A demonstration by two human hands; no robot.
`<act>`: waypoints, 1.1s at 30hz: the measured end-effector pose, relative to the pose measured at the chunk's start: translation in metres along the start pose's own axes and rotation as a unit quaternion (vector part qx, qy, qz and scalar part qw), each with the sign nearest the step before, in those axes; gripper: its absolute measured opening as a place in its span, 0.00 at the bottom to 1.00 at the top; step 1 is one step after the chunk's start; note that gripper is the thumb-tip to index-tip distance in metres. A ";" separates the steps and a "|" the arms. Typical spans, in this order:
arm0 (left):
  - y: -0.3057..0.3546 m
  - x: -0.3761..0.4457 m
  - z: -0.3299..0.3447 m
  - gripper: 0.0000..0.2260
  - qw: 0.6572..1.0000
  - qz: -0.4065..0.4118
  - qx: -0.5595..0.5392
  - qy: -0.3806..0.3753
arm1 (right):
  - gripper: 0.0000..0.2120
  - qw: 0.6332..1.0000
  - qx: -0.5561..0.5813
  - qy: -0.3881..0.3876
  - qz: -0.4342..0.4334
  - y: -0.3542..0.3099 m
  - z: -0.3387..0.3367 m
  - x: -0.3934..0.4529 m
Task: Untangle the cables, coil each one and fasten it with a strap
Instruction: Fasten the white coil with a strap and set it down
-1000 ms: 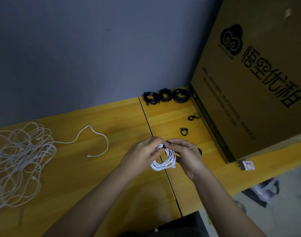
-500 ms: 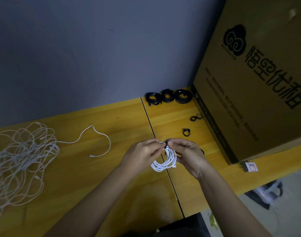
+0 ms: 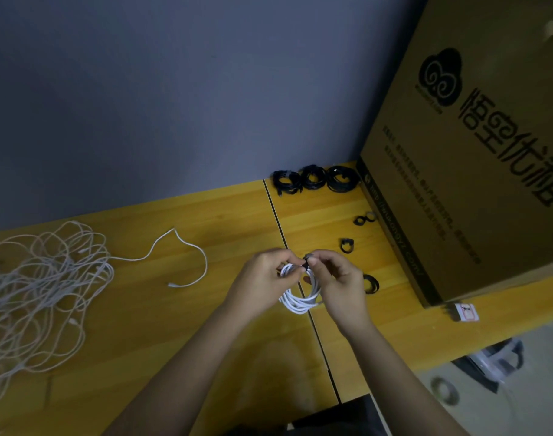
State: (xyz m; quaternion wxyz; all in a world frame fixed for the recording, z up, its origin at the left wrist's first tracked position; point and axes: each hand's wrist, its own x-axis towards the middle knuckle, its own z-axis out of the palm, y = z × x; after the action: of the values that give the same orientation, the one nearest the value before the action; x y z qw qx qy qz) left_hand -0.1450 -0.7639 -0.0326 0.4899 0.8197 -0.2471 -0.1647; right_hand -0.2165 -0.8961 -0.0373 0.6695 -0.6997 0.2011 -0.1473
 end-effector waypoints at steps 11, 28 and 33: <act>0.005 0.000 -0.015 0.07 0.984 -0.057 -0.167 0.006 | 0.08 0.991 -0.045 -0.105 -0.064 -0.011 -0.014 0.007; -0.004 0.015 -0.011 0.07 0.921 -0.200 -0.331 0.040 | 0.10 0.938 -0.242 -0.109 -0.223 0.004 -0.005 0.029; -0.007 0.019 -0.002 0.09 0.955 -0.166 -0.241 0.057 | 0.08 0.977 -0.161 -0.082 -0.109 0.011 -0.004 0.031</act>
State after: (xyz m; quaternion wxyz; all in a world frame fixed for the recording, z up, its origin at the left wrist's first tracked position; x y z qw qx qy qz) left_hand -0.1265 -0.7703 -0.0384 0.6522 0.7146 -0.0323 -0.2507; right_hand -0.1918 -0.9148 -0.0499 0.5420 -0.8260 0.0886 -0.1271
